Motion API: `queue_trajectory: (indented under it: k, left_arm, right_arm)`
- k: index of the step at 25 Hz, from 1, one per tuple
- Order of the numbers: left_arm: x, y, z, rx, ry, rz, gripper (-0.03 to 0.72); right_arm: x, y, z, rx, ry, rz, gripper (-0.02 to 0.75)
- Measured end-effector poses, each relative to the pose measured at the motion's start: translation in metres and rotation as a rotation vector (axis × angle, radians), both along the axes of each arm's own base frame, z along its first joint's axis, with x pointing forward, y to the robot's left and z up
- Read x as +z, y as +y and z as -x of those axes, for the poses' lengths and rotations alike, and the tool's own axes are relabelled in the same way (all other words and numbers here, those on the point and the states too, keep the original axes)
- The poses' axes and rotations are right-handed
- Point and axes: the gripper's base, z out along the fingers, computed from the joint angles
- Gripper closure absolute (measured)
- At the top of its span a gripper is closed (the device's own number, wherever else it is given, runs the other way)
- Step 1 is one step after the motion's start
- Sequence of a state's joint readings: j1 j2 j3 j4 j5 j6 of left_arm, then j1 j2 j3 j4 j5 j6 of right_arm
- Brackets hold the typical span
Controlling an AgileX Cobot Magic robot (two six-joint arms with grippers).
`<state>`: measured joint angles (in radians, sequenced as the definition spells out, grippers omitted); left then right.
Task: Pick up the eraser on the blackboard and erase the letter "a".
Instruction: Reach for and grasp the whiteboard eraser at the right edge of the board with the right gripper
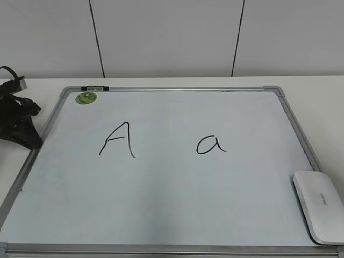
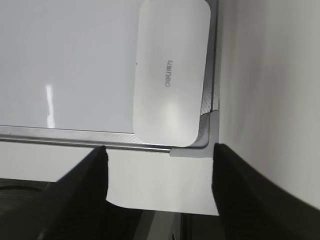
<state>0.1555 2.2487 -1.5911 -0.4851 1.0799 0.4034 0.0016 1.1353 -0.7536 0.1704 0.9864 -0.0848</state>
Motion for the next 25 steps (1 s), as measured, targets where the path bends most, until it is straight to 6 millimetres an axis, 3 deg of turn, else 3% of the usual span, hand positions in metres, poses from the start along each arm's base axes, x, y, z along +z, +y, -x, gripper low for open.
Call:
queue_trajectory:
  k: [6,11,13,25]
  left_arm:
    - [0.0,0.0,0.0,0.0,-0.001,0.0,0.645]
    - [0.0,0.0,0.0,0.0,-0.001,0.0,0.645]
    - [0.0,0.0,0.0,0.0,-0.001,0.0,0.645]
    - [0.0,0.0,0.0,0.0,-0.001,0.0,0.645]
  right_arm:
    - [-0.019,0.0,-0.019,-0.015,0.042,-0.001,0.246]
    - [-0.033,0.0,-0.032,0.0,0.052,-0.001,0.101]
    - [-0.04,0.001,-0.037,0.006,0.065,-0.005,0.076]
    - [-0.09,0.0,-0.063,-0.007,0.166,-0.001,0.068]
